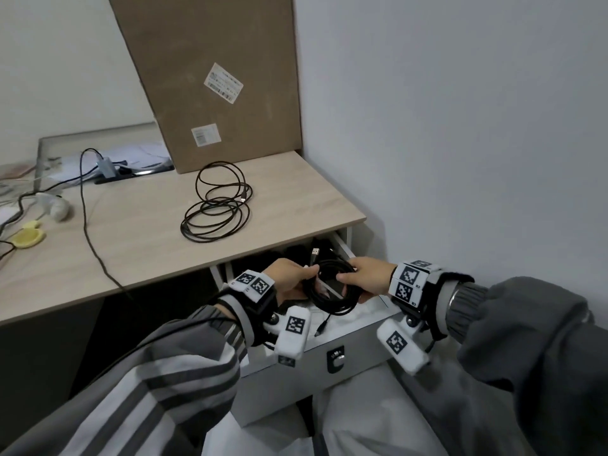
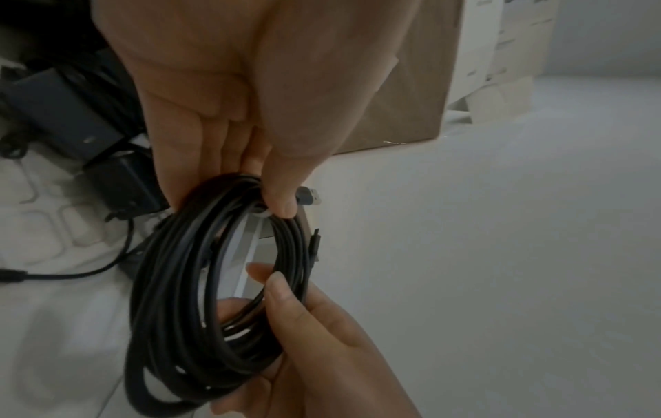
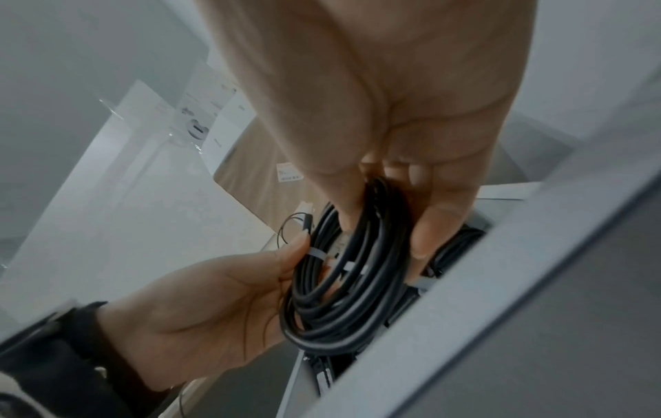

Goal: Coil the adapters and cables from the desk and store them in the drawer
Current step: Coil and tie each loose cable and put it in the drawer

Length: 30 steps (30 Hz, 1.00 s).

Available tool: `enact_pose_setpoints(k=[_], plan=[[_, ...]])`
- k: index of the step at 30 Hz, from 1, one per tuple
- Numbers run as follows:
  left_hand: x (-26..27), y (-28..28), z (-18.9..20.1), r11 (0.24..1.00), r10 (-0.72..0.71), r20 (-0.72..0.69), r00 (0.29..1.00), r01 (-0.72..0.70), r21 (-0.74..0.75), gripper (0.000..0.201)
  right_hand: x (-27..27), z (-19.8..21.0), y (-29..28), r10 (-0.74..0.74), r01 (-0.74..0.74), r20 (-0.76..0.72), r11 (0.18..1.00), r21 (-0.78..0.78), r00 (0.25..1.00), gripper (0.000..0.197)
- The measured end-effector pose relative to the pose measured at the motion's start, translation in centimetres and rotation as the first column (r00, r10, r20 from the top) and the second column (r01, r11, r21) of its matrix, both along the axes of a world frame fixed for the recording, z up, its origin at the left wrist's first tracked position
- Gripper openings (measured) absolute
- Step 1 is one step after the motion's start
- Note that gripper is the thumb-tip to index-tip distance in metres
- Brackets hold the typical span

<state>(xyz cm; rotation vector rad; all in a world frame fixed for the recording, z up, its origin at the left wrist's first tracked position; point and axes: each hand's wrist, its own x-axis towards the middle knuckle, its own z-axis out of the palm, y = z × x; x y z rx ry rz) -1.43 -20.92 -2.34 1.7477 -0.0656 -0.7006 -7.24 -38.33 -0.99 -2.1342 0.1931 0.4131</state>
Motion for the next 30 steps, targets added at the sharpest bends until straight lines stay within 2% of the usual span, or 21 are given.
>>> enact_pose_setpoints(k=[4,6,9,13,15,16,20,25,30], plan=[[1.8,-0.3,-2.3,0.994,0.044,-0.13,0.991,-0.031,0.104,0.022,0.8,-0.5,-0.8,0.026,-0.032,-0.081,0.996,-0.083,0.996,0.032],[3.1,-0.5,-3.7,0.982,0.028,-0.182,0.983,0.008,0.191,0.023,1.2,-0.4,-1.3,0.048,-0.061,-0.107,0.99,-0.124,0.993,0.035],[4.1,-1.7,-5.2,0.947,-0.025,-0.292,0.956,0.116,0.298,0.03,1.8,0.0,-1.8,0.058,-0.071,-0.121,0.992,-0.102,0.991,0.028],[3.8,-3.9,-4.8,0.812,-0.189,-0.404,0.895,0.374,0.449,0.029,2.5,0.8,-1.9,0.047,-0.052,-0.109,0.998,-0.044,0.993,0.018],[4.0,-4.6,-4.7,0.742,-0.254,-0.415,0.873,0.452,0.496,0.032,2.7,1.0,-1.9,0.04,-0.043,-0.105,0.998,-0.033,0.994,0.019],[4.0,-4.9,-4.6,0.733,-0.27,-0.417,0.868,0.466,0.496,0.03,2.8,1.1,-1.9,0.036,-0.04,-0.105,0.999,-0.031,0.994,0.019],[3.7,-5.4,-4.3,0.815,-0.229,-0.417,0.88,0.407,0.413,0.024,3.2,1.1,-1.8,0.013,-0.016,-0.113,0.999,-0.028,0.993,0.017],[4.3,-4.4,-3.6,0.888,-0.156,-0.324,0.933,0.277,0.368,0.028,4.2,1.9,-0.7,-0.023,0.019,-0.082,0.999,-0.043,0.996,0.011],[4.8,-1.0,0.6,0.968,-0.065,-0.274,0.96,0.127,0.217,0.016,5.9,3.4,1.8,-0.114,0.114,0.062,0.993,0.006,0.992,0.017]])
